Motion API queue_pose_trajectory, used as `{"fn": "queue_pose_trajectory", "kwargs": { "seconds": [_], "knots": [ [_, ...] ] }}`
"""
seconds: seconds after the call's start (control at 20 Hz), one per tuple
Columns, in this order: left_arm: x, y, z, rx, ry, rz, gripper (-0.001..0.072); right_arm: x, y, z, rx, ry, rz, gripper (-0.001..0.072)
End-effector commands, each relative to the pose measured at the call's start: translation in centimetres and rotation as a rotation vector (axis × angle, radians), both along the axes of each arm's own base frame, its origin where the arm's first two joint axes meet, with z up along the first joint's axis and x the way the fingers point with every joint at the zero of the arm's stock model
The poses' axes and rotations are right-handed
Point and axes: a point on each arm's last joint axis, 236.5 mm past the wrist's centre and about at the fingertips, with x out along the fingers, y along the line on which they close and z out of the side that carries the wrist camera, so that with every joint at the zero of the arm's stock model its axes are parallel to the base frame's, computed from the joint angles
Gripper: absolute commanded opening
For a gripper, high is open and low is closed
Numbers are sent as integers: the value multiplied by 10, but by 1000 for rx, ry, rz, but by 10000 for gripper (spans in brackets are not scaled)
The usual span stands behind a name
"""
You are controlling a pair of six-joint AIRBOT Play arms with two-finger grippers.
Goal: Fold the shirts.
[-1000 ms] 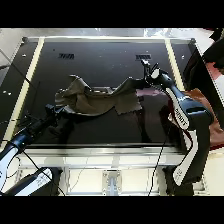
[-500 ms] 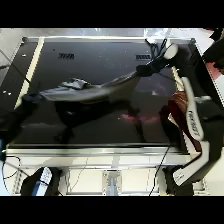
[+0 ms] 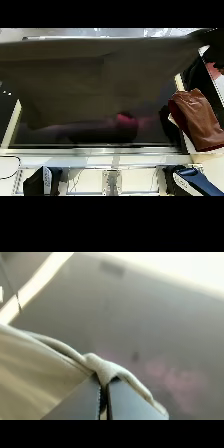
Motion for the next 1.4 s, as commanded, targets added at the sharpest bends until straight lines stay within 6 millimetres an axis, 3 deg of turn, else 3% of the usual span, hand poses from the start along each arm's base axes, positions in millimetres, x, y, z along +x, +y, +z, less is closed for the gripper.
{"fn": "queue_pose_trajectory", "kwargs": {
  "seconds": [0.0, 0.1, 0.15, 0.25, 0.35, 0.6, 0.7, 0.8, 0.9, 0.95, 1.05, 1.15, 1.2, 1.25, 1.3, 1.35],
  "knots": [
    [-13, -23, 28, 221, 74, -12, 6, -50, -8, 41, 71, -141, -17, 11],
    [-9, -31, 11, 303, 156, -46, 5, -44, -9, 40, 70, -136, -28, 11],
    [3, -25, -10, 305, 240, -43, 5, -31, -12, 34, 58, -117, -46, 11],
    [41, -11, -60, 334, 427, -35, 6, 11, -10, 3, 30, -14, -65, 10],
    [89, -12, -114, 379, 581, -79, 6, 67, -5, -51, -2, 141, -73, 11],
    [187, 3, -284, 370, 945, -145, 7, 222, 15, -228, -36, 464, -96, 11],
    [224, 7, -340, 364, 971, -150, 7, 276, 29, -293, 22, 501, -106, 11],
    [258, 11, -375, 324, 929, -115, 7, 320, 41, -344, 117, 502, -129, 11],
    [291, 14, -389, 277, 833, -71, 7, 353, 48, -375, 240, 478, -174, 12],
    [302, 13, -389, 258, 784, -59, 8, 366, 50, -381, 294, 451, -193, 13],
    [318, 5, -378, 215, 699, -54, 8, 388, 44, -372, 370, 359, -236, 14],
    [321, -3, -365, 165, 669, -64, 23, 399, 38, -348, 404, 279, -253, 54],
    [321, -8, -352, 141, 656, -72, 191, 399, 38, -336, 404, 276, -239, 172],
    [319, -10, -335, 132, 635, -75, 474, 394, 41, -323, 394, 291, -211, 340],
    [314, -10, -312, 125, 607, -75, 640, 388, 40, -310, 383, 312, -185, 434],
    [305, -9, -286, 128, 583, -72, 639, 376, 37, -298, 366, 344, -160, 434]
  ]
}}
